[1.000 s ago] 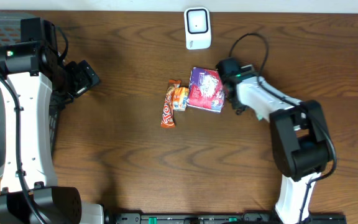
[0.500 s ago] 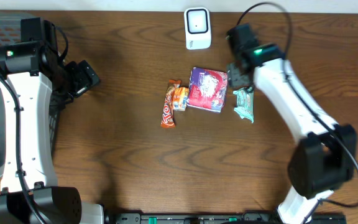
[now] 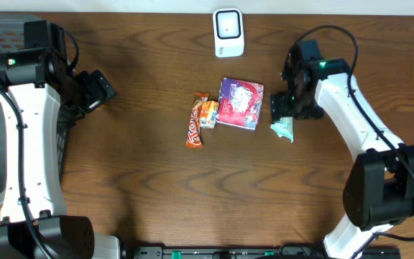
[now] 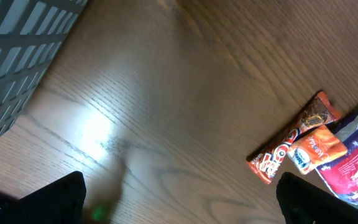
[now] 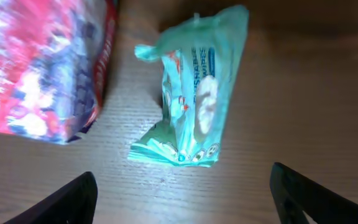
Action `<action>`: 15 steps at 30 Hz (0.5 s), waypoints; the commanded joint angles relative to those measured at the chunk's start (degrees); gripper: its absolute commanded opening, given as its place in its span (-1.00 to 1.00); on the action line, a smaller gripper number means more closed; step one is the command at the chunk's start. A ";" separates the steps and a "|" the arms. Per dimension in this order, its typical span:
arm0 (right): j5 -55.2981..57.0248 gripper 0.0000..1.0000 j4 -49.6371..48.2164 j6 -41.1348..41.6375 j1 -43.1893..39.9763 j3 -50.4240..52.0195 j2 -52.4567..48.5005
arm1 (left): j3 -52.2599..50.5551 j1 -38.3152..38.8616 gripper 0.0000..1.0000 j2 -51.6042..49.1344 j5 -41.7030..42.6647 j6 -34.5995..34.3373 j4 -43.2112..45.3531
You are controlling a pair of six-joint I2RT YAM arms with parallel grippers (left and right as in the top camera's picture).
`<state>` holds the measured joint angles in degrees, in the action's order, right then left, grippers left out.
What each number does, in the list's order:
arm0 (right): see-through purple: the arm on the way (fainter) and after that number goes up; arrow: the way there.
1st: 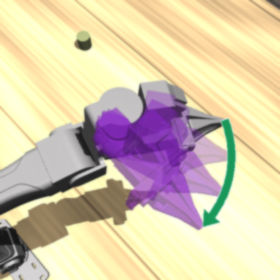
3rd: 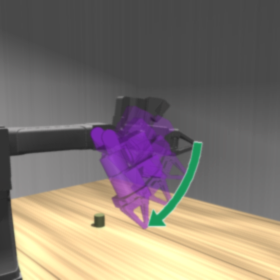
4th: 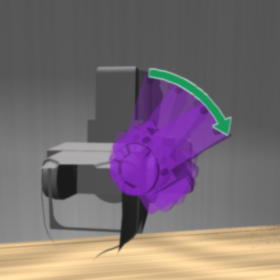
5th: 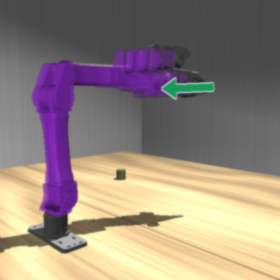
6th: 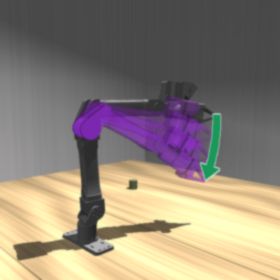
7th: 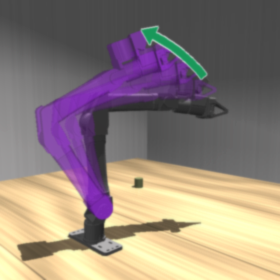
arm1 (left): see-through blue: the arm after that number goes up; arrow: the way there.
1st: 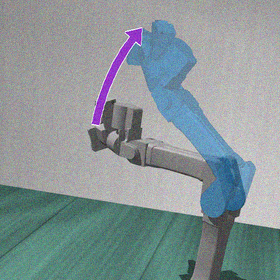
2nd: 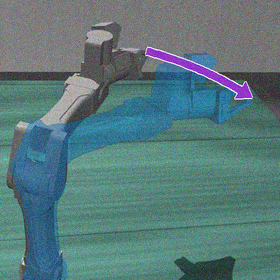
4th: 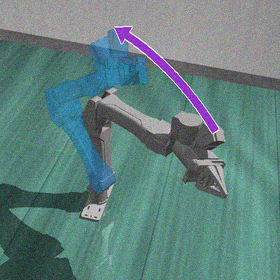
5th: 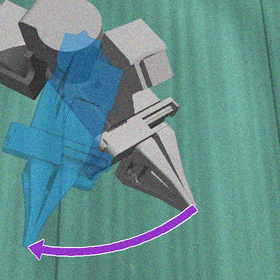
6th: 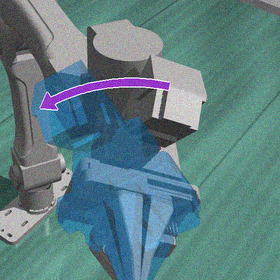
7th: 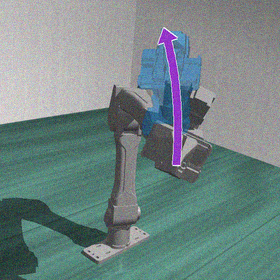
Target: Scan the item barcode
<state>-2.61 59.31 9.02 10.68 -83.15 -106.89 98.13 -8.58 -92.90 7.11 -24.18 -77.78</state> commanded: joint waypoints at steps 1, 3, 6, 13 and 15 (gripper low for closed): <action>-2.29 0.50 -3.21 6.23 -3.10 3.37 -0.81 | -0.31 -0.09 0.96 -0.35 -0.74 -0.07 -0.20; -4.50 0.43 -5.51 6.14 -4.61 4.52 -0.81 | -0.31 -0.09 0.96 -0.35 -0.74 -0.07 -0.20; -6.43 0.36 -8.74 6.14 -6.25 5.81 -0.81 | -0.31 -0.09 0.96 -0.35 -0.74 -0.07 -0.20; -8.37 0.26 -13.00 6.14 -5.99 9.38 -1.03 | -0.31 -0.09 0.96 -0.35 -0.74 -0.07 -0.20; -9.16 0.26 -15.61 6.19 -5.33 11.43 -1.03 | -0.31 -0.09 0.96 -0.35 -0.74 -0.07 -0.20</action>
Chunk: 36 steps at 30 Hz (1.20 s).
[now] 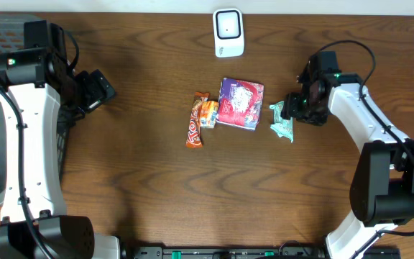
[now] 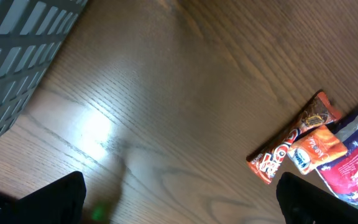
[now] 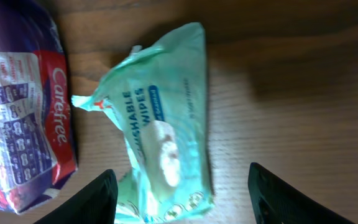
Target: Scan the item barcode
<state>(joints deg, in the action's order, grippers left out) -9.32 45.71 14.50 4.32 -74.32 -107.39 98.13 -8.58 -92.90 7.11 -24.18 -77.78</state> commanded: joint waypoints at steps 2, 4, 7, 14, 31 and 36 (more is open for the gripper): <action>-3.10 0.25 -4.55 0.76 1.53 4.52 -0.52 | -0.31 -0.09 0.96 -0.35 -0.74 -0.07 -0.20; -3.04 0.18 -6.51 1.86 2.01 6.29 -0.52 | -0.31 -0.09 0.96 -0.35 -0.74 -0.07 -0.20; -3.04 -0.09 -9.84 2.21 2.16 9.03 -0.52 | -0.31 -0.09 0.96 -0.35 -0.74 -0.07 -0.20; -2.58 -0.98 -9.99 1.27 2.16 7.76 -0.50 | -0.31 -0.09 0.96 -0.35 -0.74 -0.07 -0.20; 10.73 -0.98 -12.35 0.70 10.10 -16.44 0.46 | -0.31 -0.09 0.96 -0.35 -0.74 -0.07 -0.20; 12.44 -0.98 -25.94 4.63 13.49 -16.70 0.31 | -0.31 -0.09 0.96 -0.35 -0.74 -0.07 -0.20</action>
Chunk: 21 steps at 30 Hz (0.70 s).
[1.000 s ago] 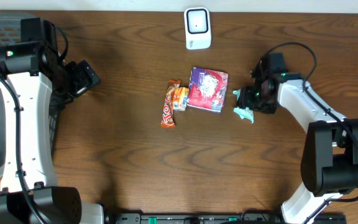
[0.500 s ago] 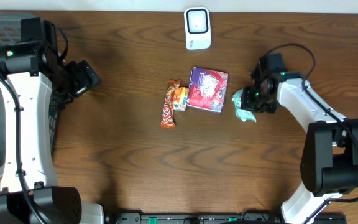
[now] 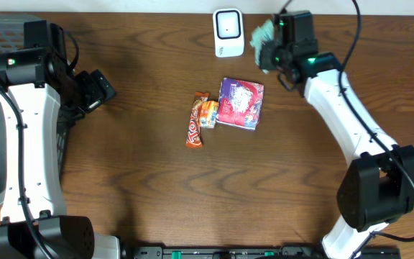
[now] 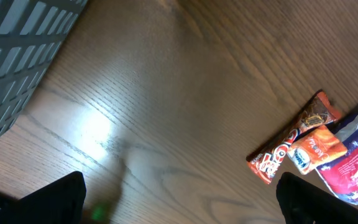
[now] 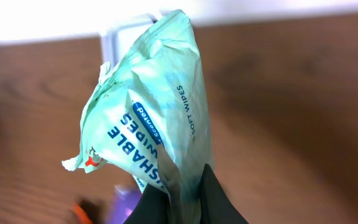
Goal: Scan the item barcode
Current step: 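Carry the wipes pack up to the white scanner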
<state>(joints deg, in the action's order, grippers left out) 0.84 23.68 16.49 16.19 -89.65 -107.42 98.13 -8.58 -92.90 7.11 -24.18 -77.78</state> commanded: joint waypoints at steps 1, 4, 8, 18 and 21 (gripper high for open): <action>2.27 -0.98 -6.16 3.06 1.95 -1.38 0.24 | -0.31 -0.09 0.96 -0.35 -0.74 -0.07 -0.20; 2.27 -0.98 -14.71 3.43 3.17 -1.68 -0.35 | -0.31 -0.09 0.96 -0.35 -0.74 -0.07 -0.20; 5.20 -0.98 -19.85 3.41 4.68 -4.92 -3.54 | -0.31 -0.09 0.96 -0.35 -0.74 -0.07 -0.20; 6.14 -0.98 -9.73 2.75 6.10 -28.50 -22.25 | -0.31 -0.09 0.96 -0.35 -0.74 -0.07 -0.20; 6.40 -0.98 -6.49 2.27 6.21 -32.72 -25.97 | -0.31 -0.09 0.96 -0.35 -0.74 -0.07 -0.20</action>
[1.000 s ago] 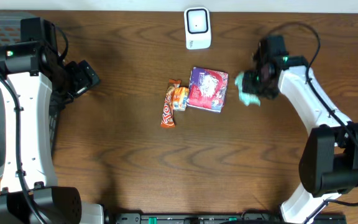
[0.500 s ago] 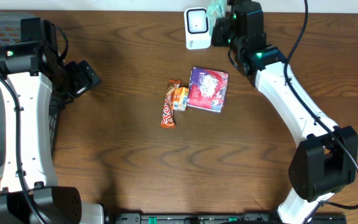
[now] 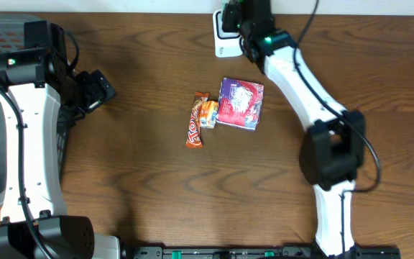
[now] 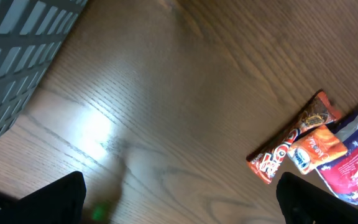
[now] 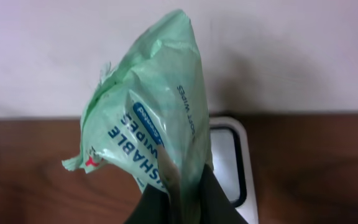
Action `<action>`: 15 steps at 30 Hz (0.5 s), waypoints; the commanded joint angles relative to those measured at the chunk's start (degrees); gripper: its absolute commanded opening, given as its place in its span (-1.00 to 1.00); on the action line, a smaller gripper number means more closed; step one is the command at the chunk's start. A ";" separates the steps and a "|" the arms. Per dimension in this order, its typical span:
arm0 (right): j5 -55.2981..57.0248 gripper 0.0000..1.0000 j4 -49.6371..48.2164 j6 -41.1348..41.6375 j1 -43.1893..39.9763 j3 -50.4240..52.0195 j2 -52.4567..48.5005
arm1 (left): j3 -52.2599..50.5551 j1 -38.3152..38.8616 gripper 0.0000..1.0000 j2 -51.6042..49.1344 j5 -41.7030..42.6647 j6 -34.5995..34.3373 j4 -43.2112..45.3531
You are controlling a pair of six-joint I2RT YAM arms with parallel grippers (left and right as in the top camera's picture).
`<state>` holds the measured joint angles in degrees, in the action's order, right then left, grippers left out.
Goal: Scan the item barcode
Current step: 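Carry the wipes pack up to the white scanner, then hold the wipes pack barcode in front of the scanner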
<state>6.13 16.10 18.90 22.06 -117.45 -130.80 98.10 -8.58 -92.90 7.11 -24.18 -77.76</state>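
A pale green pack of flushable wipes (image 5: 154,118) stands pinched between the dark fingers of my right gripper (image 5: 182,186), which is shut on its lower end. Just behind the pack lies the white barcode scanner (image 5: 229,163) with its dark-rimmed window, against the wall. From overhead, my right gripper (image 3: 237,14) sits over the scanner (image 3: 228,36) at the table's far edge, and the arm hides the pack. My left gripper (image 3: 103,90) hangs open at the left, nothing between its fingers (image 4: 48,199).
In mid-table lie a purple and red Carefree pack (image 3: 241,103), a small orange packet (image 3: 208,113) and a long orange candy bar (image 3: 193,128). A grey slatted basket stands beyond the left edge, also in the left wrist view (image 4: 17,50).
My right gripper has moved left with the wipes pack, from just right of the scanner to directly over it. The scanner window now shows behind the pack. The left arm is still.
The wipes pack first lay on the table right of the purple pack, with my right gripper open over it, then lower around it. Later the gripper held the pack raised near the scanner. Now it holds it over the scanner.
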 commanded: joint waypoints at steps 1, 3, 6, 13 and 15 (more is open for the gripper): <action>1.11 -0.98 0.94 -0.92 0.33 -5.16 -3.45 | -0.28 -0.09 0.96 -0.35 -0.74 -0.07 -0.22; 1.60 -0.98 0.83 -2.29 0.33 -5.16 -4.50 | -0.28 -0.09 0.96 -0.35 -0.74 -0.07 -0.22; 3.87 -0.98 1.22 -5.18 0.35 -5.11 -5.33 | -0.28 -0.09 0.96 -0.35 -0.74 -0.07 -0.22; 7.32 -0.98 2.34 -7.41 -0.15 -5.11 -5.33 | -0.28 -0.09 0.96 -0.35 -0.74 -0.07 -0.22; 7.26 -0.98 2.58 -7.39 -0.28 -5.11 -5.33 | -0.28 -0.09 0.96 -0.35 -0.74 -0.07 -0.22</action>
<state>11.64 18.55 13.34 22.09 -120.92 -136.46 98.10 -8.58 -92.90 7.11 -24.18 -77.78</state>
